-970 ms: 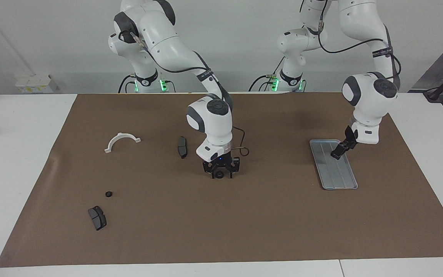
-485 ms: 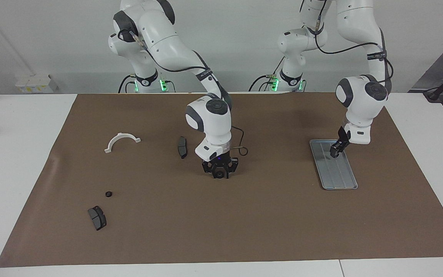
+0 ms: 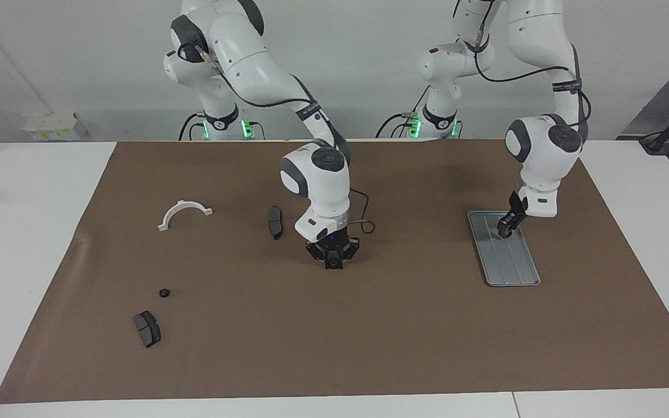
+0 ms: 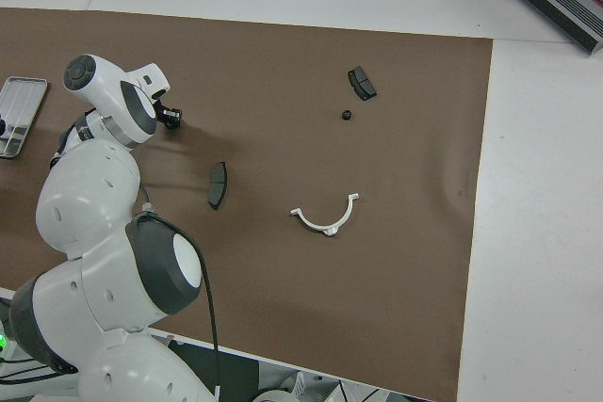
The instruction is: Place bearing gear from tray to pile
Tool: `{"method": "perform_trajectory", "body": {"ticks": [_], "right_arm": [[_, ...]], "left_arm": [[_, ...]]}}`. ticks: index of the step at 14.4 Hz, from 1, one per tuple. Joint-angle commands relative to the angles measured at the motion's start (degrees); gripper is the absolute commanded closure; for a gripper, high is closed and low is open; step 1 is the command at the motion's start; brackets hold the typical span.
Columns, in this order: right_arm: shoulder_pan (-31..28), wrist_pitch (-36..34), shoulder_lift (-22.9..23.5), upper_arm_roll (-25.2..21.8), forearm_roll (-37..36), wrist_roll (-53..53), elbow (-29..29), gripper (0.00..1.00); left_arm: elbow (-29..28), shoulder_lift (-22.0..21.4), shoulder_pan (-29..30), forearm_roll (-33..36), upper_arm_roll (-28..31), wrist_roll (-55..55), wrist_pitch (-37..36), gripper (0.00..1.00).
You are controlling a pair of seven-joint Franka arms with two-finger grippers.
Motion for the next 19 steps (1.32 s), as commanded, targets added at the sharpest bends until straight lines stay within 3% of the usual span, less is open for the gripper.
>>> {"method": "perform_trajectory", "body": {"ticks": [1, 3, 5, 6, 9, 13, 17, 19], "right_arm": [[-4.22, -4.01, -2.8, -0.38, 0.22, -5.39, -1.12, 0.8], [-9.4, -6.39, -5.7, -0.21, 1.0, -12.15, -1.12, 0.8], [-14.67, -6.31, -6.94, 0.14, 1.18, -17.17, -0.94, 0.8], [-16.78, -6.22, -6.95, 0.15, 1.18, -19.19, -0.33, 0.8], [-22.59, -5.35, -6.51, 0.15, 1.44, -25.7, 0.29, 0.8], [-28.4, -0.18, -3.88, 0.15, 4.7, -31.95, 1.42, 0.8], [-29.81, 1.24, 3.85, 0.15, 4.61, -32.66, 10.12, 0.81], [-29.64, 3.78, 5.44, 0.15, 4.52, -32.48, 10.39, 0.81]], "left_arm": [[-2.52, -0.34, 0.78, -0.49, -0.21, 0.04, 3.67, 0.51], [-2.52, 0.01, 0.69, -0.49, -0.3, -0.22, 4.03, 0.52], [-2.44, 0.1, 0.61, -0.49, -0.3, -0.23, 3.95, 0.96], [-2.17, 0.18, 0.6, -0.49, -0.3, -0.14, 3.86, 1.0], [1.76, 0.45, -0.27, -0.49, -0.3, 0.13, -0.95, 1.0], [14.06, 0.62, -6.49, -0.4, -0.83, -0.22, -11.16, 1.0], [19.18, 2.99, -14.4, -0.57, -0.83, -0.93, -11.0, 1.0], [19.19, 3.17, -19.32, -4.59, -0.91, -4.16, -8.03, 1.0]]}}
